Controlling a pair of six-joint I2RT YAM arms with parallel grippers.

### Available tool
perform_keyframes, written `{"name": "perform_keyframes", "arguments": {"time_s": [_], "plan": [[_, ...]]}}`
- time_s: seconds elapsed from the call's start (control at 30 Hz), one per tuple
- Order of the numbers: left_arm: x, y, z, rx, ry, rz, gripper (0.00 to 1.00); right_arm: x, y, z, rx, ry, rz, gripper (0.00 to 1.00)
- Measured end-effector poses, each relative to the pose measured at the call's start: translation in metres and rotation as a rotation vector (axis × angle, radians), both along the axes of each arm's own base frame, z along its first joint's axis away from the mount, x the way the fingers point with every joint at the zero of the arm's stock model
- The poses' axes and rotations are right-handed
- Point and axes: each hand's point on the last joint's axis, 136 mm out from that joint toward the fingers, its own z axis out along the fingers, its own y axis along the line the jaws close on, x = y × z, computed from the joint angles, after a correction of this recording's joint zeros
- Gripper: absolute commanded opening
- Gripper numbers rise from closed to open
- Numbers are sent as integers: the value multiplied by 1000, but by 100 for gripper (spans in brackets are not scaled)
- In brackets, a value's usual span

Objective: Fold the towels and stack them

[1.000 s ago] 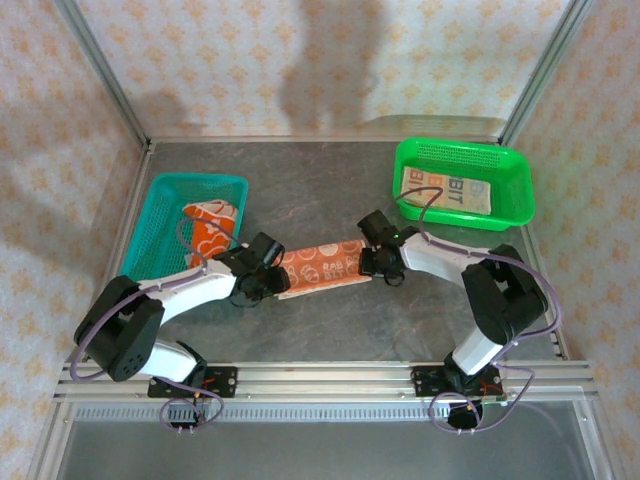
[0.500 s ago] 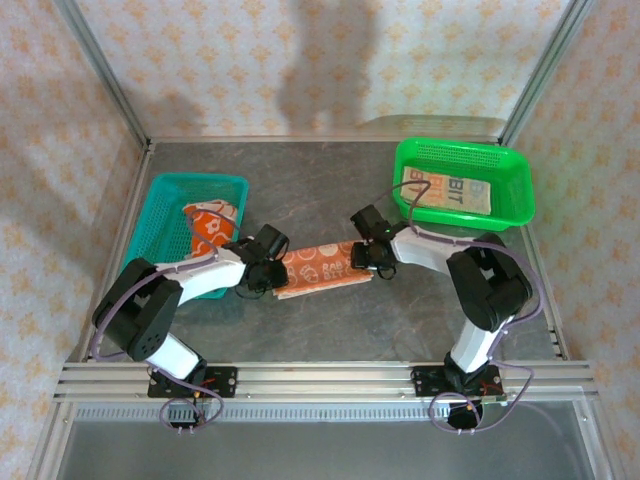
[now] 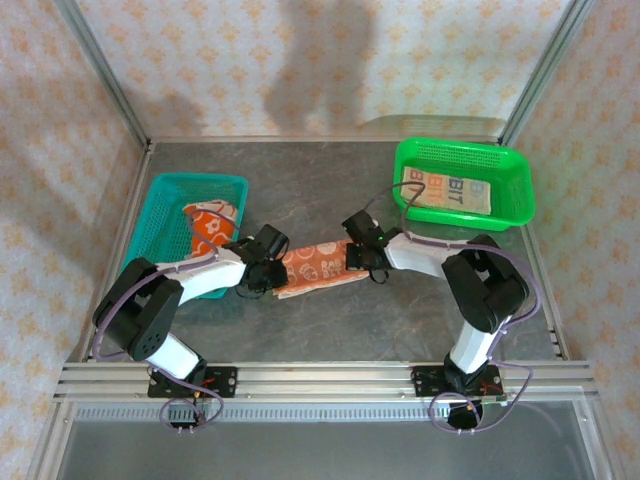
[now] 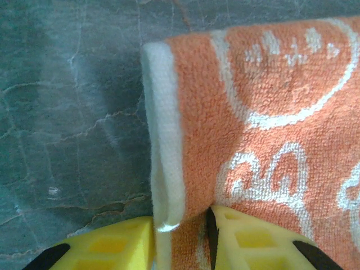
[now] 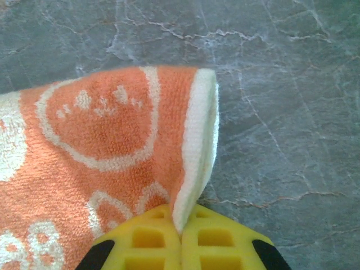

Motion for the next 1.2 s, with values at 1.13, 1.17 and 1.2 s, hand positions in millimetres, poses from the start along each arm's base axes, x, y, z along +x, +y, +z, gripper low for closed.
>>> {"name": "perform_keyframes", "arguments": {"time_s": [1.13,1.17,1.2], "plan": [[9,4,116,-164,-326,53,100,157,-92,241,-244,-353,-263,0],[8,6,120,-165,-336,56,100,160,-96,245,-253,-360,-269,0],[8,6,123,-171,-345,59,100,162,-99,248,-259,-366,-276,0]]}}
